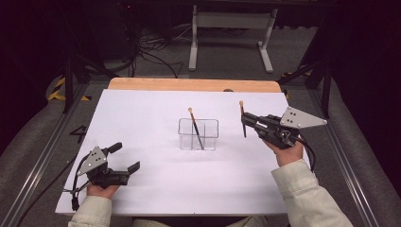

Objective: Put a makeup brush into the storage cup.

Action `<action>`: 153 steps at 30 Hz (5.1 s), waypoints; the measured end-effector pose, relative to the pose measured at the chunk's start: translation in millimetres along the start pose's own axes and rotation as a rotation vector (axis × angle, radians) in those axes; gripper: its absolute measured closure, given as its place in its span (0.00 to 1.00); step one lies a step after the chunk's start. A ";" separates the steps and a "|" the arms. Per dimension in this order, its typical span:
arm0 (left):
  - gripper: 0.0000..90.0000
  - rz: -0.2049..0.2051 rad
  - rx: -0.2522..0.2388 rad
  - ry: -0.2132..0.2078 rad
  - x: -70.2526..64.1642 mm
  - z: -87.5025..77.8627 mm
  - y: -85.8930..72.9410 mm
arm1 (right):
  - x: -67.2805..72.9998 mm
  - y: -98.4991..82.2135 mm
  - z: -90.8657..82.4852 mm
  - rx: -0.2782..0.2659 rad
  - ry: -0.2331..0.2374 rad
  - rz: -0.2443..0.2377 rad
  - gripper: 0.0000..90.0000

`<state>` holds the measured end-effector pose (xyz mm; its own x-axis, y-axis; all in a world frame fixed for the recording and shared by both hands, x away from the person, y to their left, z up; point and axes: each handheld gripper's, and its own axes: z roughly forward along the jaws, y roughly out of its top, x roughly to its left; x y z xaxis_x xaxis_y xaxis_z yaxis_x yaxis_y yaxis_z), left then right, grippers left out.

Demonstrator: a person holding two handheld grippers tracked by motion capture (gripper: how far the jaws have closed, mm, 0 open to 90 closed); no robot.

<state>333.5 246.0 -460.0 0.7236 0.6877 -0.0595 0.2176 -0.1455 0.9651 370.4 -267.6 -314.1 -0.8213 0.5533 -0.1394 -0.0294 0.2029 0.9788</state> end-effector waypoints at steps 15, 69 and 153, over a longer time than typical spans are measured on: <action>0.00 0.003 0.009 -0.006 0.0 0.2 -0.6 | -3.5 10.0 30.6 -0.031 0.046 -0.012 0.93; 0.00 -0.002 0.010 -0.009 0.6 1.9 -1.4 | 11.4 8.3 128.1 -0.123 0.108 0.049 0.93; 0.00 0.000 0.008 -0.006 0.6 1.3 -1.1 | 9.4 -38.7 107.5 0.000 0.083 0.166 0.15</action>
<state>334.5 245.7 -461.5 0.7278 0.6831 -0.0606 0.2227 -0.1518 0.9630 425.1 -183.4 -369.4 -0.8589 0.5108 0.0373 0.1108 0.1142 0.9873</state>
